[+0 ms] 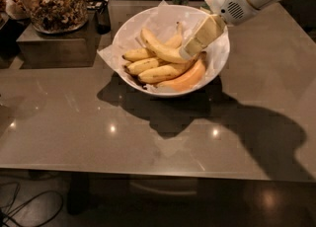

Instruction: Pick banana from white bowl

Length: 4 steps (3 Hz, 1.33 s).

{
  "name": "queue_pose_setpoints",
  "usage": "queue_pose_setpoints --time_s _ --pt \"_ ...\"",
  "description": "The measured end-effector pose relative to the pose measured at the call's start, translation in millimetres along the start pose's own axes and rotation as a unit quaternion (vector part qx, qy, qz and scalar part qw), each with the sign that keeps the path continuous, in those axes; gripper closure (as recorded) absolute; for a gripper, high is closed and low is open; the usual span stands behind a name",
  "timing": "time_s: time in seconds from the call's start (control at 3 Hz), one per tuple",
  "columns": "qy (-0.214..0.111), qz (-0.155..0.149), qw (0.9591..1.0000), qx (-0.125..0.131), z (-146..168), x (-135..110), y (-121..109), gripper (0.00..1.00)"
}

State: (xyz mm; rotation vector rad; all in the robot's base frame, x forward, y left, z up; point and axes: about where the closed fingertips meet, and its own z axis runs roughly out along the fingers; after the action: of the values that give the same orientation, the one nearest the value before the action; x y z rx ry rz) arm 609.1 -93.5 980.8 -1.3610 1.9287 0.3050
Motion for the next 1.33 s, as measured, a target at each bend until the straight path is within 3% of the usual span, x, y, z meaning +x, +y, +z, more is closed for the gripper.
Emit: queue_pose_setpoints --time_s 0.33,0.67,1.33 --pt "-0.005 0.003 1.0 -0.008 9 -2 4 0.0" --pt "-0.015 0.007 0.9987 -0.049 44 -13 15 0.0" --pt "-0.025 0.037 0.9947 -0.093 90 -9 21 0.0"
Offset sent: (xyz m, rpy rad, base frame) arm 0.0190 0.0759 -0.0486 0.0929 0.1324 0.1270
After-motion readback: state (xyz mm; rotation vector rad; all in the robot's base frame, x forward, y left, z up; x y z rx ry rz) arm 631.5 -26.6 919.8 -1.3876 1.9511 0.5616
